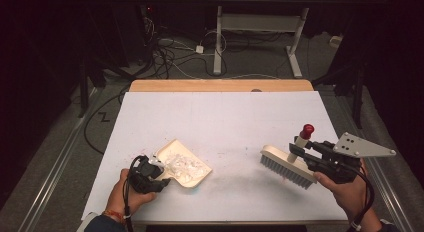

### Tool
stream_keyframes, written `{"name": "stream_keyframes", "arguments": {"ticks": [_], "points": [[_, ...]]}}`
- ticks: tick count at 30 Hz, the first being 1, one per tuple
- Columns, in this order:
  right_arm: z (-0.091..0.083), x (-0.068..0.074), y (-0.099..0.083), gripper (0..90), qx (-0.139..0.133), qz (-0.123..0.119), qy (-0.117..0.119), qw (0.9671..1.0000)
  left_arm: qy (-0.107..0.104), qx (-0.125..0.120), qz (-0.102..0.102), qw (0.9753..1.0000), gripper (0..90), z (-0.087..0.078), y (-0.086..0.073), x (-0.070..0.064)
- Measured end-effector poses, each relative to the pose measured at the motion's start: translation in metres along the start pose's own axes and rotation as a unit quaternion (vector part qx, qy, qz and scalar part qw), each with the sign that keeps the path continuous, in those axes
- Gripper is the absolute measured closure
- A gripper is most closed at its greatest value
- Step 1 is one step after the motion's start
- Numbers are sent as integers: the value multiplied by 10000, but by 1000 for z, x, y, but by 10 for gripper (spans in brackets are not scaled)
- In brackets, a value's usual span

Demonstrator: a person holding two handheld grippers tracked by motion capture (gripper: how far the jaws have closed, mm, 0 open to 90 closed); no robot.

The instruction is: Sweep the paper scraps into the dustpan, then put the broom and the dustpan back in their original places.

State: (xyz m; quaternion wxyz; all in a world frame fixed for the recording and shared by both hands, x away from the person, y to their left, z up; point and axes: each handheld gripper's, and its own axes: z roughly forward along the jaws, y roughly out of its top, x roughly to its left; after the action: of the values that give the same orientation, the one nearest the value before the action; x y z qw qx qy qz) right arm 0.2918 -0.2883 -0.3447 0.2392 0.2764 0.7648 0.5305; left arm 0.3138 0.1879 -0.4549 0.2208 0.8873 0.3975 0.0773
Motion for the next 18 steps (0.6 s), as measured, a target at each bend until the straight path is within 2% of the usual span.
{"name": "stream_keyframes", "arguments": {"ticks": [4,11,16,18], "points": [[-3,-3,-1,704,13,62,145,9999,75,-217,-201,9995,633,1,5,5],[-11,-6,-4,704,146,46,342,9993,264,-294,-484,9980,634,10,14,16],[-13,-7,-4,704,383,17,591,9975,505,-378,-778,9950,634,11,17,23],[-13,-8,-5,704,473,-12,722,9963,621,-386,-978,9925,634,11,18,27]]}}
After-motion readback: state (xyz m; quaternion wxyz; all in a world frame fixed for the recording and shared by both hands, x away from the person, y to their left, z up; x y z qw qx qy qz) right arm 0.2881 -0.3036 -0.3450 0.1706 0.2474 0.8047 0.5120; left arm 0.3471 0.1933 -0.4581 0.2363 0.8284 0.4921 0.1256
